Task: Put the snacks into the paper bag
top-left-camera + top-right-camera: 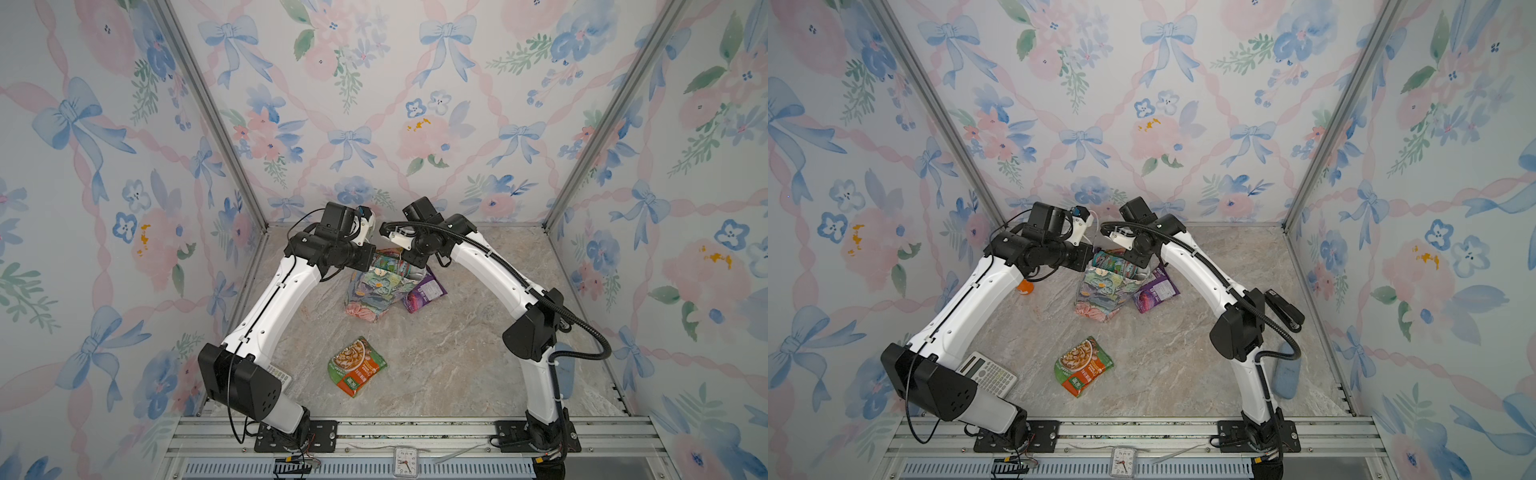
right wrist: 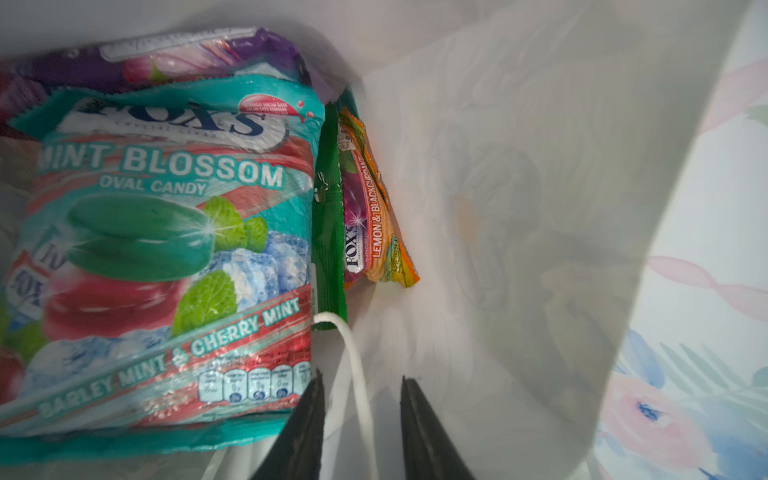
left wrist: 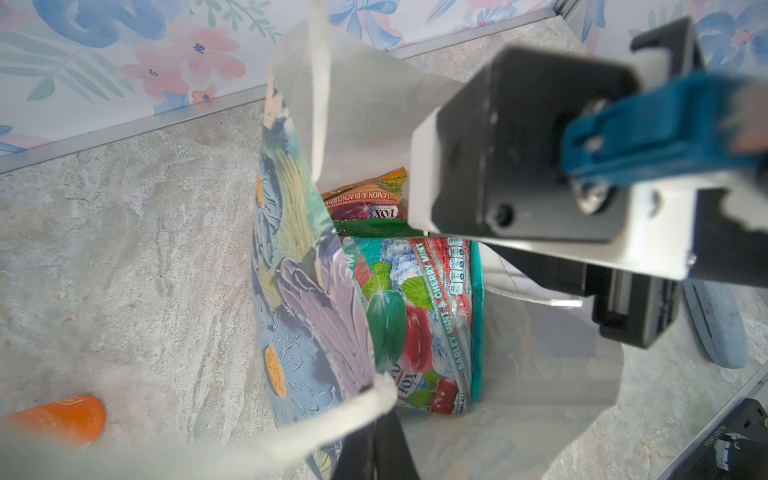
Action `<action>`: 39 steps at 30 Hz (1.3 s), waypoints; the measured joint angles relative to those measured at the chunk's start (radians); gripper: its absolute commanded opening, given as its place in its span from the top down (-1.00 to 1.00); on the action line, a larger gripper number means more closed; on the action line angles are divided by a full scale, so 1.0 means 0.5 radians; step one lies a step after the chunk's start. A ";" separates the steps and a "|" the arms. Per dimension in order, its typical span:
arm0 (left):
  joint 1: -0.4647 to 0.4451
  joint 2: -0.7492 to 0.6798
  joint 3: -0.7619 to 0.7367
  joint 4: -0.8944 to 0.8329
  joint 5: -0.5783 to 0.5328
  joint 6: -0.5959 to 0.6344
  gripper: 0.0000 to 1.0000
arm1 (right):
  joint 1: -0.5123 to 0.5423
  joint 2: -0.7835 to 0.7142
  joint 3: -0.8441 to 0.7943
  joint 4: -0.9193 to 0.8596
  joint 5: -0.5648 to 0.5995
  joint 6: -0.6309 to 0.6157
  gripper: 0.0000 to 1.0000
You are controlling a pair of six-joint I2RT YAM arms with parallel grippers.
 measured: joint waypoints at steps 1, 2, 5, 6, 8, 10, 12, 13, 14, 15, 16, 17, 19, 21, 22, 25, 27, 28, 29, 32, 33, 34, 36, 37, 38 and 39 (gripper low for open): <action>0.000 0.000 0.000 0.000 0.000 0.002 1.00 | 0.004 0.005 0.007 -0.002 0.003 -0.002 0.51; 0.000 0.000 -0.001 0.000 -0.002 0.002 1.00 | 0.008 0.010 0.020 -0.006 0.004 0.002 0.60; 0.000 -0.002 -0.008 0.002 -0.006 0.003 1.00 | 0.019 0.018 0.058 -0.013 0.003 0.017 1.00; 0.000 -0.005 -0.013 0.002 -0.006 0.004 1.00 | 0.021 0.018 0.069 -0.014 0.002 0.024 1.00; 0.000 -0.007 -0.015 0.002 -0.015 0.004 1.00 | 0.025 0.018 0.089 -0.012 0.002 0.045 1.00; 0.000 -0.011 -0.019 0.002 -0.034 0.004 1.00 | 0.026 0.018 0.089 -0.006 -0.008 0.064 1.00; 0.000 -0.015 -0.024 0.003 -0.053 0.005 1.00 | 0.026 0.018 0.089 -0.004 -0.027 0.092 1.00; 0.001 -0.015 -0.026 0.003 -0.060 0.004 1.00 | 0.026 0.018 0.089 0.002 -0.038 0.105 1.00; 0.002 -0.017 -0.028 0.004 -0.067 0.004 1.00 | 0.026 0.015 0.089 0.011 -0.057 0.121 1.00; 0.003 -0.021 -0.036 0.005 -0.075 0.004 1.00 | 0.026 0.014 0.089 0.021 -0.076 0.140 1.00; 0.008 -0.027 -0.043 0.005 -0.082 0.004 1.00 | 0.026 0.010 0.088 0.031 -0.096 0.157 1.00; 0.015 -0.034 -0.050 0.005 -0.088 0.004 1.00 | 0.024 0.005 0.086 0.041 -0.125 0.179 1.00; 0.033 -0.046 -0.062 0.006 -0.097 0.004 1.00 | 0.018 -0.016 0.072 0.068 -0.182 0.223 1.00; 0.058 -0.051 -0.076 0.009 -0.106 0.004 1.00 | -0.002 -0.053 0.034 0.107 -0.257 0.276 1.00; 0.075 -0.053 -0.085 0.014 -0.110 0.003 1.00 | -0.008 -0.076 0.008 0.130 -0.301 0.309 1.00; 0.117 -0.063 -0.111 0.024 -0.111 0.003 1.00 | -0.041 -0.164 -0.082 0.201 -0.443 0.407 1.00; 0.141 -0.068 -0.129 0.032 -0.111 0.003 1.00 | -0.073 -0.220 -0.148 0.250 -0.539 0.473 1.00; 0.150 -0.069 -0.140 0.031 -0.111 0.003 1.00 | -0.093 -0.248 -0.185 0.276 -0.594 0.509 1.00; 0.160 -0.070 -0.151 0.031 -0.108 0.003 1.00 | -0.116 -0.279 -0.230 0.310 -0.656 0.549 1.00; 0.188 -0.076 -0.172 0.034 -0.088 0.002 1.00 | -0.178 -0.359 -0.356 0.418 -0.830 0.660 1.00; 0.196 -0.079 -0.177 0.035 -0.083 0.002 1.00 | -0.195 -0.385 -0.401 0.462 -0.881 0.693 1.00; 0.208 -0.081 -0.182 0.035 -0.073 0.002 1.00 | -0.214 -0.413 -0.454 0.513 -0.937 0.732 1.00; 0.232 -0.082 -0.190 0.038 -0.064 0.002 1.00 | -0.240 -0.452 -0.526 0.591 -1.036 0.800 1.00; 0.248 -0.085 -0.196 0.042 -0.057 0.003 1.00 | -0.253 -0.462 -0.556 0.635 -1.090 0.838 1.00; 0.264 -0.087 -0.201 0.044 -0.056 0.002 1.00 | -0.263 -0.465 -0.577 0.678 -1.142 0.872 1.00; 0.277 -0.089 -0.204 0.047 -0.052 0.002 1.00 | -0.268 -0.465 -0.587 0.713 -1.186 0.900 1.00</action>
